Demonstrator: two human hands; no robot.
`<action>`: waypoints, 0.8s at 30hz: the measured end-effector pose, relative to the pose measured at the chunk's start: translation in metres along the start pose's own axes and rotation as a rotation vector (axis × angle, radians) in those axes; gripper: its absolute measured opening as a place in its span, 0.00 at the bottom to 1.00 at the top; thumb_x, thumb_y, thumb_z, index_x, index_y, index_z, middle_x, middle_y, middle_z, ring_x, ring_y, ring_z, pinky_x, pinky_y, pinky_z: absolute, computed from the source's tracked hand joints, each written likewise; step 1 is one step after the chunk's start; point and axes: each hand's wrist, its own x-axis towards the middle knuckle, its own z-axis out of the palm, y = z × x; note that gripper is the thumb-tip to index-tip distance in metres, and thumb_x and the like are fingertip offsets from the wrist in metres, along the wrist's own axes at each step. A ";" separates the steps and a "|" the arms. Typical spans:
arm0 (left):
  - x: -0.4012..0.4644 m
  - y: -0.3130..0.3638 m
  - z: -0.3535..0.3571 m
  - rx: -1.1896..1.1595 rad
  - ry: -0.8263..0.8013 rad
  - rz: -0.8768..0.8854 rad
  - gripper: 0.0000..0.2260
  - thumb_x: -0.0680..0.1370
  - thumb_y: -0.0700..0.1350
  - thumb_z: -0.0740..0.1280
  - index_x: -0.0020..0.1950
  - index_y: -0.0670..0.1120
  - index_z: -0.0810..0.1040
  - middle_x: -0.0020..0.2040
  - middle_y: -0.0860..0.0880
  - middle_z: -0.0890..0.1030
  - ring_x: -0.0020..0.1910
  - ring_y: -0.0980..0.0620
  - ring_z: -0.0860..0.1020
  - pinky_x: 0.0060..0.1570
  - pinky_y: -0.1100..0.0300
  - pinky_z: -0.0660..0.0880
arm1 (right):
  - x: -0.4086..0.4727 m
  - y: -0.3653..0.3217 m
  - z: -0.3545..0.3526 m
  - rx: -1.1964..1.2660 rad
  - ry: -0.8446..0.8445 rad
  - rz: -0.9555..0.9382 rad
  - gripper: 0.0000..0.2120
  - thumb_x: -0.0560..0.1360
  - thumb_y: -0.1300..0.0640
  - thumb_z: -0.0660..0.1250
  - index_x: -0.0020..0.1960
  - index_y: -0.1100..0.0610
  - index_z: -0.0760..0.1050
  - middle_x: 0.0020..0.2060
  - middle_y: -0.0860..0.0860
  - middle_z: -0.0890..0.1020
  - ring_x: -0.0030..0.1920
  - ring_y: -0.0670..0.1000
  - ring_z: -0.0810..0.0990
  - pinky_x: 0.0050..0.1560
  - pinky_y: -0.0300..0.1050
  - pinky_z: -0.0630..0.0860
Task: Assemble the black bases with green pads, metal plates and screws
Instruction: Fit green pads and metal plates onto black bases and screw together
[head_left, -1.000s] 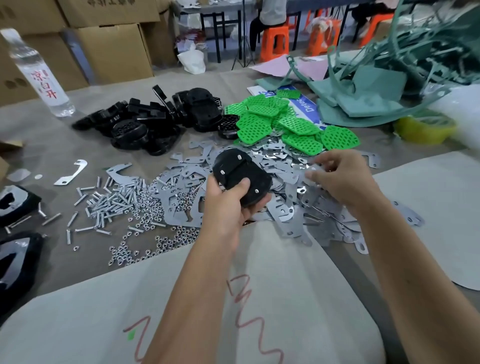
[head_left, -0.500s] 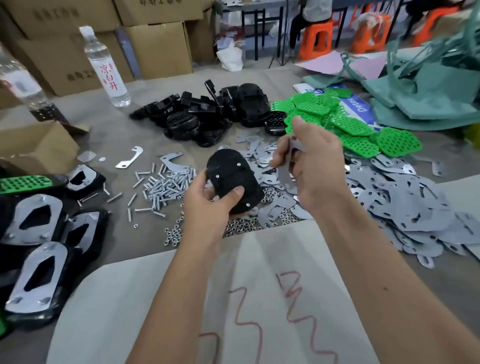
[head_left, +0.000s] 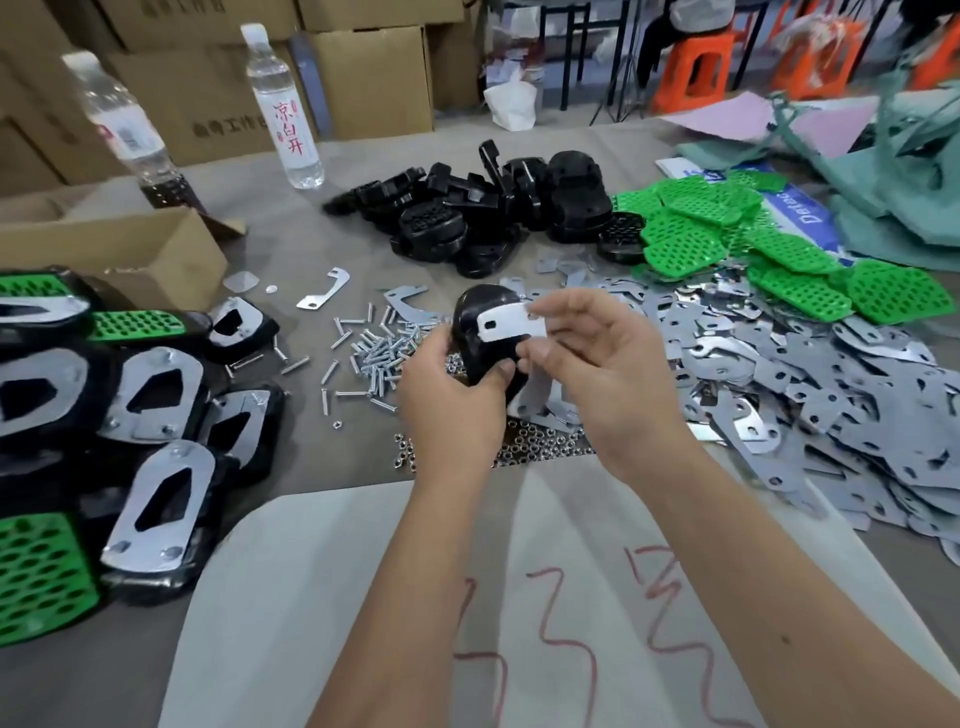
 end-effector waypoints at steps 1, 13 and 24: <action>0.000 0.000 0.000 0.004 0.005 0.010 0.11 0.66 0.46 0.75 0.47 0.56 0.81 0.45 0.55 0.85 0.49 0.46 0.84 0.53 0.42 0.81 | -0.001 0.000 0.000 0.025 0.017 -0.008 0.14 0.73 0.70 0.73 0.53 0.54 0.80 0.43 0.55 0.86 0.45 0.64 0.85 0.49 0.52 0.84; -0.002 0.002 -0.001 0.081 -0.067 0.044 0.12 0.68 0.44 0.73 0.50 0.53 0.83 0.44 0.55 0.85 0.43 0.48 0.83 0.49 0.43 0.81 | 0.004 0.009 -0.008 -0.144 0.211 0.168 0.09 0.69 0.61 0.82 0.45 0.55 0.84 0.36 0.52 0.88 0.39 0.52 0.88 0.38 0.46 0.82; -0.003 -0.001 -0.003 -0.097 -0.181 0.011 0.15 0.73 0.31 0.71 0.52 0.50 0.82 0.46 0.50 0.86 0.47 0.49 0.84 0.49 0.55 0.82 | 0.001 -0.003 -0.013 -0.222 0.249 0.364 0.14 0.65 0.49 0.85 0.41 0.55 0.83 0.32 0.51 0.86 0.31 0.49 0.83 0.27 0.38 0.72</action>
